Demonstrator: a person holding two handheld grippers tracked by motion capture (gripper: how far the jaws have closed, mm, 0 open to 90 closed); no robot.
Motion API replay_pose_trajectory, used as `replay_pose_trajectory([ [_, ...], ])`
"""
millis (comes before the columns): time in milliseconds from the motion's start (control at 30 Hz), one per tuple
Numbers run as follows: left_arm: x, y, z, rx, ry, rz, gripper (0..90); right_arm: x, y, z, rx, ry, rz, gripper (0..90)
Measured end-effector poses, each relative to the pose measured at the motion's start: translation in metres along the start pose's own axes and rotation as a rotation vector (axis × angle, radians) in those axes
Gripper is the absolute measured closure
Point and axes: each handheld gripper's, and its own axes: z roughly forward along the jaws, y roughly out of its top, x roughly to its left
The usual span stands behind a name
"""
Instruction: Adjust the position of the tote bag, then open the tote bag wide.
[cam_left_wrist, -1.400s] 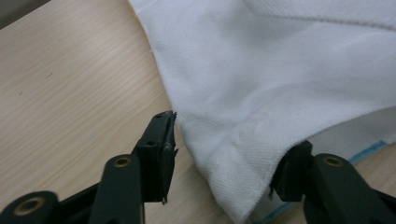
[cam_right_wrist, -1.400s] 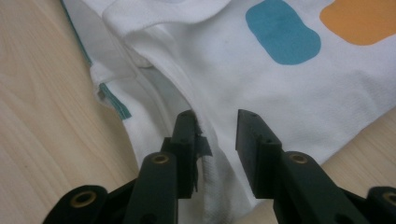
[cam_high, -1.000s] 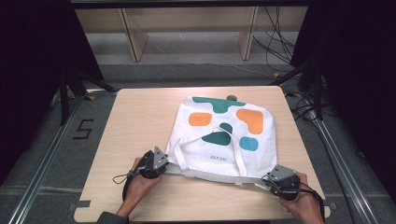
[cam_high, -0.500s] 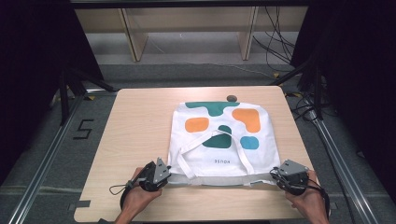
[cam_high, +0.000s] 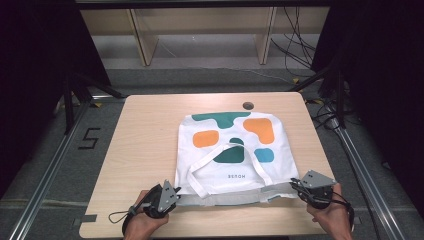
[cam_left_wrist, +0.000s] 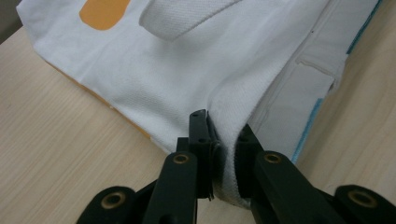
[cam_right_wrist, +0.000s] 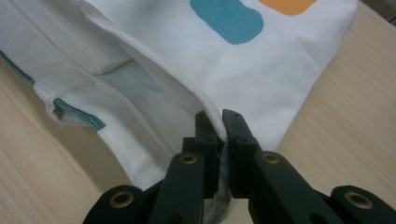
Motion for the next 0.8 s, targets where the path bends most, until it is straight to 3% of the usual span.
replay_pose_trajectory([
  [33, 0.0, 0.0, 0.0, 0.0, 0.0, 0.0, 82.7, 0.0, 0.0, 0.0, -0.004, 0.0, -0.006, 86.0],
  [67, -0.002, 0.0, 0.001, -0.027, 0.007, -0.028, 82.7, 0.0, 0.0, 0.0, -0.004, 0.0, -0.006, 86.0],
  [167, 0.0, 0.0, -0.005, -0.013, -0.011, 0.004, 83.0, -0.001, 0.0, 0.0, -0.014, 0.012, 0.005, 85.9],
  [267, 0.0, -0.002, -0.007, -0.015, -0.012, -0.014, 83.0, -0.001, 0.001, -0.001, -0.026, 0.025, 0.013, 86.0],
  [300, -0.001, -0.003, -0.007, -0.011, -0.018, -0.039, 83.0, -0.001, 0.002, -0.001, -0.033, 0.026, 0.001, 86.0],
  [333, 0.0, -0.003, -0.008, -0.021, -0.013, -0.026, 83.0, -0.001, 0.002, -0.001, -0.033, 0.026, 0.001, 86.0],
  [433, -0.002, -0.004, -0.011, -0.017, -0.016, -0.052, 82.9, 0.001, 0.002, -0.002, -0.035, 0.032, 0.012, 86.0],
  [467, 0.0, -0.004, -0.012, -0.019, -0.016, -0.033, 82.9, 0.001, 0.002, -0.002, -0.038, 0.032, 0.023, 86.0],
  [533, -0.001, -0.005, -0.013, -0.029, -0.016, -0.036, 82.8, 0.001, 0.003, -0.003, -0.043, 0.037, 0.022, 86.0],
  [567, -0.003, -0.006, -0.016, -0.025, -0.014, -0.059, 82.8, 0.002, 0.003, -0.003, -0.042, 0.031, 0.026, 86.0],
  [667, -0.002, -0.007, -0.018, -0.024, -0.012, -0.06, 82.7, 0.004, 0.004, -0.003, -0.045, 0.029, 0.019, 86.0],
  [767, -0.002, -0.006, -0.018, -0.05, -0.011, -0.091, 82.8, 0.004, 0.005, -0.005, -0.057, 0.035, 0.026, 86.1],
  [800, 0.0, -0.006, -0.018, -0.057, -0.002, -0.072, 82.8, 0.003, 0.006, -0.005, -0.068, 0.038, 0.022, 86.1],
])
